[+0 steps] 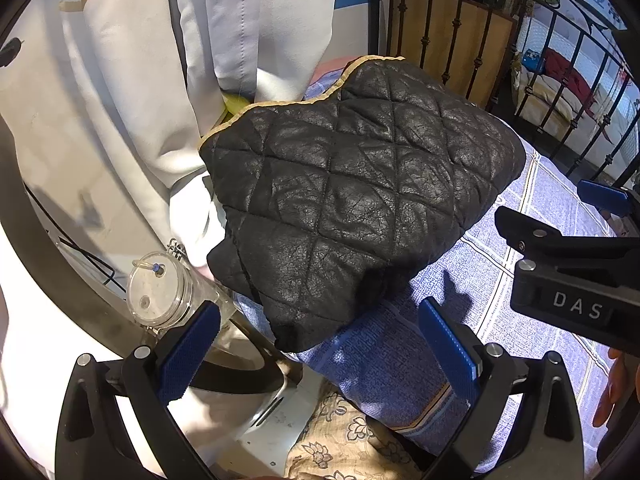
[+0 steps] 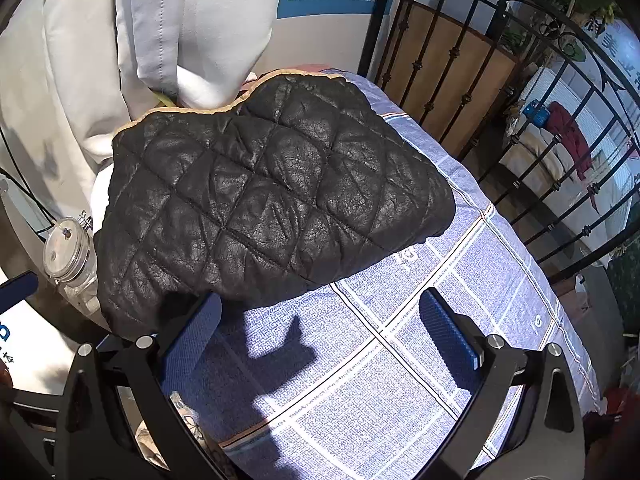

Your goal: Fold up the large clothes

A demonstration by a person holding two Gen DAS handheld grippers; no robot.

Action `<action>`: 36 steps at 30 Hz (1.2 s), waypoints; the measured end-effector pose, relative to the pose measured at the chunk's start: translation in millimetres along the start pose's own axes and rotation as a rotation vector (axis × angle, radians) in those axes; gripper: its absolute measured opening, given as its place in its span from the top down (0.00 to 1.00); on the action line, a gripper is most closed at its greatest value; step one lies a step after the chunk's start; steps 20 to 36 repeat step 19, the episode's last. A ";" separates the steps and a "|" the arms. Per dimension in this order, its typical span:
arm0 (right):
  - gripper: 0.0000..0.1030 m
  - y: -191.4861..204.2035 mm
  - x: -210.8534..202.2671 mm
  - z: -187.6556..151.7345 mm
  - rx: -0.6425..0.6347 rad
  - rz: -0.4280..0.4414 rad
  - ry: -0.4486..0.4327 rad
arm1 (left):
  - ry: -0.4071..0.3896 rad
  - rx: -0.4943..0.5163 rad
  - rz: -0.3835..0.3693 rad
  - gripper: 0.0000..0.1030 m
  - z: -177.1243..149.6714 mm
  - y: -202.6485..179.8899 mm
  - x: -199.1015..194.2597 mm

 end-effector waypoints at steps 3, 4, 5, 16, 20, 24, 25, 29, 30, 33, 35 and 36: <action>0.05 -0.3 -0.1 0.3 0.007 -0.002 -0.006 | -0.014 -0.007 -0.008 0.06 0.2 0.2 0.9; 0.05 -0.1 0.2 0.2 0.009 -0.004 -0.007 | -0.016 -0.008 0.001 0.06 0.3 0.5 1.4; 0.05 -0.2 0.6 0.1 0.010 -0.005 -0.008 | -0.017 -0.020 -0.002 0.06 0.4 2.0 1.9; 0.05 -4.3 -0.3 0.7 0.048 -0.012 -0.045 | -0.004 -0.036 0.005 0.06 0.3 5.0 2.3; 0.05 -4.7 -1.8 0.3 0.053 -0.011 -0.054 | -0.004 -0.044 0.008 0.06 0.8 6.9 2.4; 0.05 -4.7 -1.8 0.3 0.053 -0.011 -0.054 | -0.004 -0.044 0.008 0.06 0.8 6.9 2.4; 0.05 -4.7 -1.8 0.3 0.053 -0.011 -0.054 | -0.004 -0.044 0.008 0.06 0.8 6.9 2.4; 0.05 -4.7 -1.8 0.3 0.053 -0.011 -0.054 | -0.004 -0.044 0.008 0.06 0.8 6.9 2.4; 0.05 -4.7 -1.8 0.3 0.053 -0.011 -0.054 | -0.004 -0.044 0.008 0.06 0.8 6.9 2.4; 0.05 -4.7 -1.8 0.3 0.053 -0.011 -0.054 | -0.004 -0.044 0.008 0.06 0.8 6.9 2.4; 0.05 -4.7 -1.8 0.3 0.053 -0.011 -0.054 | -0.004 -0.044 0.008 0.06 0.8 6.9 2.4; 0.05 -4.7 -1.8 0.3 0.053 -0.011 -0.054 | -0.004 -0.044 0.008 0.06 0.8 6.9 2.4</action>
Point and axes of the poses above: each gripper's, at about its wrist camera, not at the fingertips, and x roughly the way its jaws point, y to its left, z to its top, the point moved 4 cm from there along x, roughly the way its jaws point
